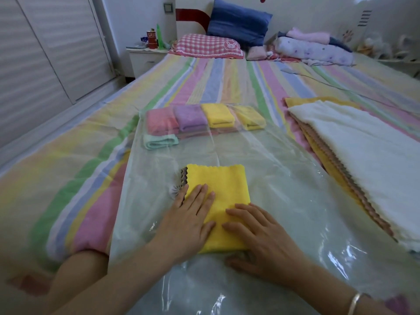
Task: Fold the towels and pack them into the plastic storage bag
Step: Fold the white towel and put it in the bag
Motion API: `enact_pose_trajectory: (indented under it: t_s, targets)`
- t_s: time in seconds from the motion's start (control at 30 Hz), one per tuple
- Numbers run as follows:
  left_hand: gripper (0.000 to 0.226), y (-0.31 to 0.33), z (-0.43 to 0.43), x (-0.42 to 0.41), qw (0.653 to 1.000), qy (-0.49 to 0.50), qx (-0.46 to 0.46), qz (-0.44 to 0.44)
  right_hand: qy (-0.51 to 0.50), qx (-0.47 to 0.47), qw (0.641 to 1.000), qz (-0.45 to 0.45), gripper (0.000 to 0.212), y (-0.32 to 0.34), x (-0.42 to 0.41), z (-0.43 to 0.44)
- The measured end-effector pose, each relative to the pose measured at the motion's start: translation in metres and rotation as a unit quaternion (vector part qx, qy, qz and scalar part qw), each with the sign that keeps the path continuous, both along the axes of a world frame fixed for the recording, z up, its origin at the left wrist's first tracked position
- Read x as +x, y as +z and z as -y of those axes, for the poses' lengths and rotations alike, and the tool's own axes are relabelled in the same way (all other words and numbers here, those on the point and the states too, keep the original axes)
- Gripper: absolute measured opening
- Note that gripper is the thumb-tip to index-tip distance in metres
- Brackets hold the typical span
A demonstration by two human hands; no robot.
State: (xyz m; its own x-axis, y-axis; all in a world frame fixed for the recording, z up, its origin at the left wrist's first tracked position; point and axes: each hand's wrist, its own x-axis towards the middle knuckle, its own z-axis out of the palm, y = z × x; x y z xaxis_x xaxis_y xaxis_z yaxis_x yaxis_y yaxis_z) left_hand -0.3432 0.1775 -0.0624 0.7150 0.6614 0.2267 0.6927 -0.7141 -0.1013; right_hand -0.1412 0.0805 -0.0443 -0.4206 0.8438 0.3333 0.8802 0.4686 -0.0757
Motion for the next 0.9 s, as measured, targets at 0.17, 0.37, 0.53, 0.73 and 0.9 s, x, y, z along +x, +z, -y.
enact_pose_trajectory:
  t_s: [0.17, 0.37, 0.53, 0.73, 0.9]
  targets:
    - [0.041, 0.021, 0.014, -0.001, 0.974, -0.105, -0.091, 0.18, 0.004, 0.112, 0.994, -0.02, 0.014, 0.003, 0.004, 0.005]
    - [0.09, 0.062, 0.017, -0.008, 0.8, 0.01, -0.468, 0.376, -0.122, 0.017, 0.976, -0.181, 0.02, 0.044, 0.01, 0.004]
    - [0.05, 0.069, 0.018, -0.016, 0.743, -0.026, -0.535, 0.401, -0.195, -0.204, 0.916, -0.285, 0.021, 0.064, 0.013, -0.009]
    - [0.021, 0.041, 0.008, 0.005, 0.8, 0.12, -0.406, 0.424, -0.235, -0.269, 0.849, -0.389, 0.059, 0.058, 0.018, -0.017]
    - [0.022, 0.029, 0.003, 0.02, 0.849, 0.177, -0.318, 0.382, -0.255, -0.26, 0.854, -0.372, 0.042, 0.029, 0.024, -0.01]
